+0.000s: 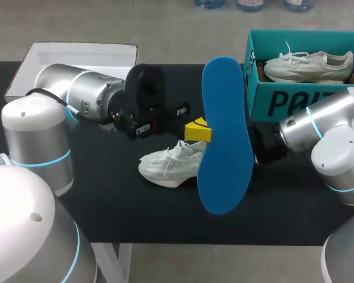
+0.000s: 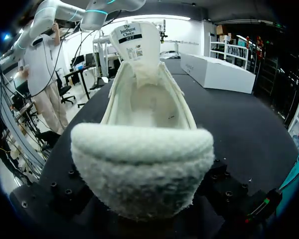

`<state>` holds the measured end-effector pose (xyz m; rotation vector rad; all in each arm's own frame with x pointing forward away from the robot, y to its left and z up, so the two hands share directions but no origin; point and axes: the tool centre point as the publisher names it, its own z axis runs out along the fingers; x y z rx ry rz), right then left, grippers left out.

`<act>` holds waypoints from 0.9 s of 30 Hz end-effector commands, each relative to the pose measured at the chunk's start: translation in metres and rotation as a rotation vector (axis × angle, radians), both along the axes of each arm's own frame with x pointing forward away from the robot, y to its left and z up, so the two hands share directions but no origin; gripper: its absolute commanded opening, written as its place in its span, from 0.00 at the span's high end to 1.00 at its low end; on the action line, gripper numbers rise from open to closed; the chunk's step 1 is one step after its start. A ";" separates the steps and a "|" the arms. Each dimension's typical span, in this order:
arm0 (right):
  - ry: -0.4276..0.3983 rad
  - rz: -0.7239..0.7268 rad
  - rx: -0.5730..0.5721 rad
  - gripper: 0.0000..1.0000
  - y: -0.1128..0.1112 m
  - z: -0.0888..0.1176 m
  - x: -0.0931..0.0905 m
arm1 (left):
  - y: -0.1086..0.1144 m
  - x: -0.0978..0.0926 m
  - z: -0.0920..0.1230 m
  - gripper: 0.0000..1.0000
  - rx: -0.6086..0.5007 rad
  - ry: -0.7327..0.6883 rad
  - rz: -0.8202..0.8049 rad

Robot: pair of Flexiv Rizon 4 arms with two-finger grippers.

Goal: Take the shoe out of the shoebox, open the shoe tongue, remove and reinsert the insole, then place the shoe into the shoebox

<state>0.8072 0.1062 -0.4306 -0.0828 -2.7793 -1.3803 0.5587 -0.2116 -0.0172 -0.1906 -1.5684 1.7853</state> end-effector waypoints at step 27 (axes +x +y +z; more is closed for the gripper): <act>-0.004 -0.012 -0.028 0.00 -0.002 -0.003 0.002 | 0.000 -0.001 0.000 1.00 -0.001 0.001 0.002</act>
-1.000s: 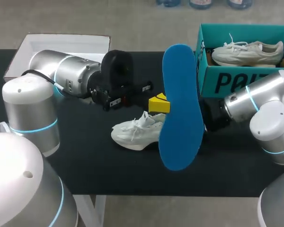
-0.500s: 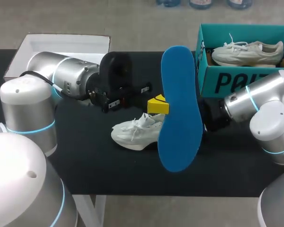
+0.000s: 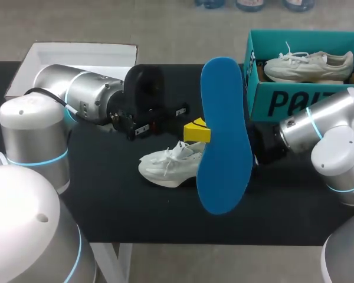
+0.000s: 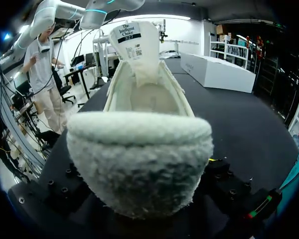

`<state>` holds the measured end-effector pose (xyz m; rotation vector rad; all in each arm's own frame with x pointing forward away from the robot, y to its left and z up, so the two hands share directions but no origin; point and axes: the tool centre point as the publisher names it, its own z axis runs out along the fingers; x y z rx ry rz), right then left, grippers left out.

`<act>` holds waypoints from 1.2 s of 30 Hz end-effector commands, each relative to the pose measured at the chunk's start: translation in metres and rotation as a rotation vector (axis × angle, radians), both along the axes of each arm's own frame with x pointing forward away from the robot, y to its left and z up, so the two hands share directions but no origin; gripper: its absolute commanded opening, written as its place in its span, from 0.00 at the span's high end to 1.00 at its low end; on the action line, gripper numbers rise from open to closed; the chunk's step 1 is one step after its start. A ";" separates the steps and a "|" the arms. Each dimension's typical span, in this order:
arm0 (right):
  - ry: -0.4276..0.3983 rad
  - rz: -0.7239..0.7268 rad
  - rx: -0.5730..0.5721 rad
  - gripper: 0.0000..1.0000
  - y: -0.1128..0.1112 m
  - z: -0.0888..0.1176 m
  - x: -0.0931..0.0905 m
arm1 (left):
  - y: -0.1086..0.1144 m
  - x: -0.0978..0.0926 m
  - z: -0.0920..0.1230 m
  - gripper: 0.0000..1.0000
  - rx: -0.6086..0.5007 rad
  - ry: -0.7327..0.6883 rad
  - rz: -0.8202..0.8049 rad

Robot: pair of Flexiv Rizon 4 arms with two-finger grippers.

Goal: Take the shoe out of the shoebox, open the shoe tongue, remove and reinsert the insole, then place the shoe into the shoebox

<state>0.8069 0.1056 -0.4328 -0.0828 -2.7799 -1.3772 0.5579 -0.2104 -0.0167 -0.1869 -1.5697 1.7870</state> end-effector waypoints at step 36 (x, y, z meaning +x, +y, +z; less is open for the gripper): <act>-0.119 -0.110 -0.753 0.00 -0.046 0.094 0.010 | -0.001 0.000 -0.001 1.00 -0.002 0.000 -0.001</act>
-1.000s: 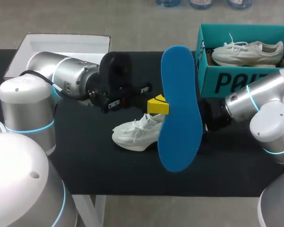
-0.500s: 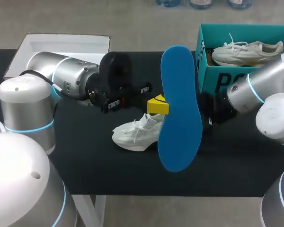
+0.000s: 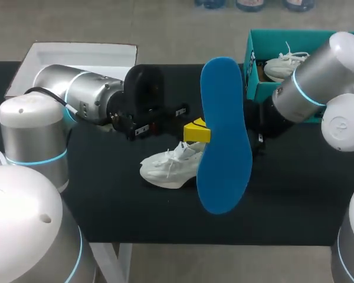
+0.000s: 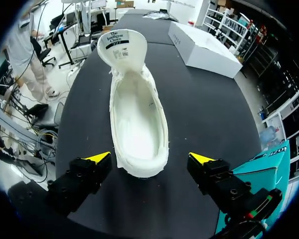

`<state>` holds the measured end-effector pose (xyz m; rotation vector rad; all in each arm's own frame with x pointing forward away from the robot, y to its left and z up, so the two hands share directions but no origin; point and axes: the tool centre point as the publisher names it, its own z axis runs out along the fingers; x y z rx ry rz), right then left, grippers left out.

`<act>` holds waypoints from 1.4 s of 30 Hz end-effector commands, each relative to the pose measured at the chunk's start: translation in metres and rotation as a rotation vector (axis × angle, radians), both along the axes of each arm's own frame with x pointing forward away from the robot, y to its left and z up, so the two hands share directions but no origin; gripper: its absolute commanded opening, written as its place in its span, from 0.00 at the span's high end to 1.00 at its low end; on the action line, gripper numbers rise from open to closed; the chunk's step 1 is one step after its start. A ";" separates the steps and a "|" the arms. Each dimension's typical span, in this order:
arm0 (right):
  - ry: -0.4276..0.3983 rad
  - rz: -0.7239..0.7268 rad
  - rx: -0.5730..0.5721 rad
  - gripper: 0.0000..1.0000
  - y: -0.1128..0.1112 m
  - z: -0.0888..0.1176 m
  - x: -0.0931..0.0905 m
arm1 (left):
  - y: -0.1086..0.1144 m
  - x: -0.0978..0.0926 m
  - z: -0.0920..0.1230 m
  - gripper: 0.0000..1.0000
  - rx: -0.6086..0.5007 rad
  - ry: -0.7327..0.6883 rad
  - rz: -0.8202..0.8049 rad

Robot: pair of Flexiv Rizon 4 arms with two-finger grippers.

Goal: Take the shoe out of the shoebox, open the shoe tongue, remove and reinsert the insole, then place the shoe into the shoebox

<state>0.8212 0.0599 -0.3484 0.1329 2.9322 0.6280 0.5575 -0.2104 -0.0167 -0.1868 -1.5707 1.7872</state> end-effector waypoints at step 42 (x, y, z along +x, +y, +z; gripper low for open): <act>0.057 -0.024 -0.260 0.00 0.007 0.049 -0.028 | -0.001 0.000 -0.001 1.00 -0.002 0.001 -0.002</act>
